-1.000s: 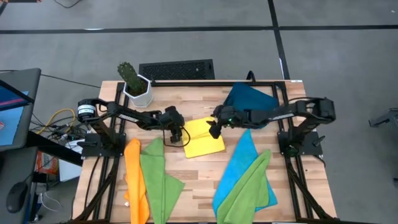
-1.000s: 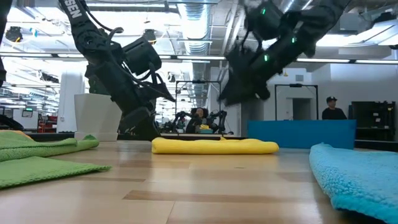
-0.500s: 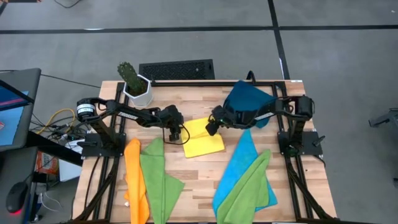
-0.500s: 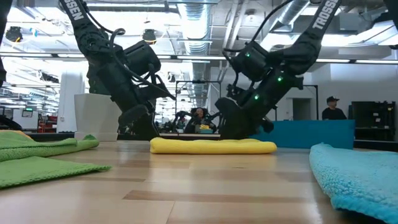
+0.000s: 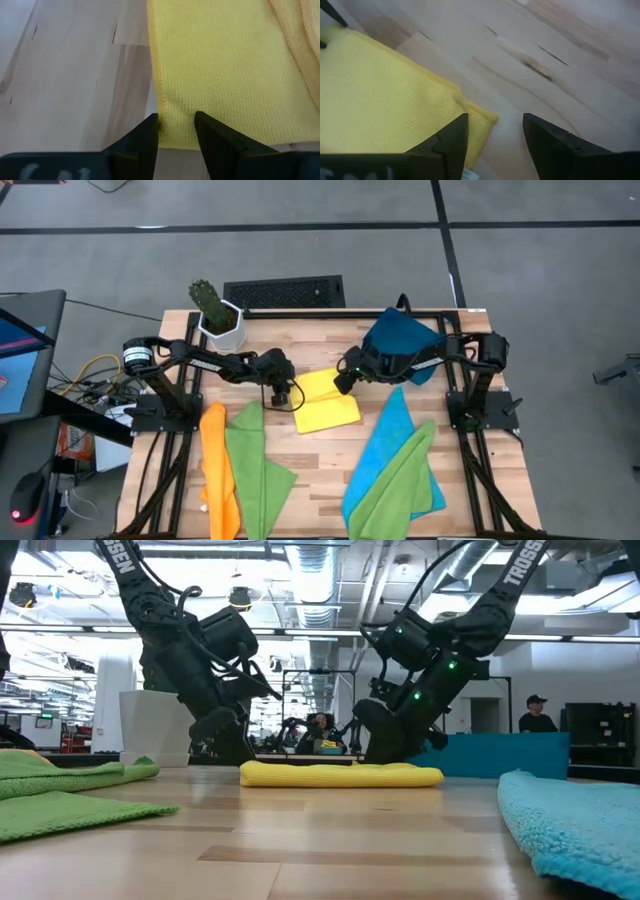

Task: Fold microfiber towels
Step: Fold the yellow microfiber cloth

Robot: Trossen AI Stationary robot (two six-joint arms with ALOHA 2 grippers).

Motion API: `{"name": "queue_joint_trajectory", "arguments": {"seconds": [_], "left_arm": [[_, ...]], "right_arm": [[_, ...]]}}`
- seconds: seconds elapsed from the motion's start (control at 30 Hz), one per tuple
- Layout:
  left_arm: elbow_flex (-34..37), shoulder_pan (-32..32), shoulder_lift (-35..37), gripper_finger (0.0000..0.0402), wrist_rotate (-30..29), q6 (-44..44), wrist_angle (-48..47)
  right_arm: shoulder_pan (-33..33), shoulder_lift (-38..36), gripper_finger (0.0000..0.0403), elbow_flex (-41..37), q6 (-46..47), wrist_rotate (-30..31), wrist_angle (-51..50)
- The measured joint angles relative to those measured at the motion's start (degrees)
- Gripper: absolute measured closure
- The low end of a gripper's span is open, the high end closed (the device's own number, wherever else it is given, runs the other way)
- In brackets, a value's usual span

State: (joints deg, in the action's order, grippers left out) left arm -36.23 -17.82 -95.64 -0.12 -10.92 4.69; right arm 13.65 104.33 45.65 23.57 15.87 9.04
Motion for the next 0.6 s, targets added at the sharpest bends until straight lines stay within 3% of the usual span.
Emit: {"name": "queue_joint_trajectory", "arguments": {"seconds": [0.23,0.6], "left_arm": [[0.0,0.0,0.0,0.0275,0.1,1.6,0.0],[0.1,0.0,0.0,0.0275,0.2,1.8,0.5]], "right_arm": [[0.3,0.0,0.016,0.0,0.7,-1.9,0.7],[1.3,0.0,0.0159,0.0,0.5,-1.4,2.6]]}}
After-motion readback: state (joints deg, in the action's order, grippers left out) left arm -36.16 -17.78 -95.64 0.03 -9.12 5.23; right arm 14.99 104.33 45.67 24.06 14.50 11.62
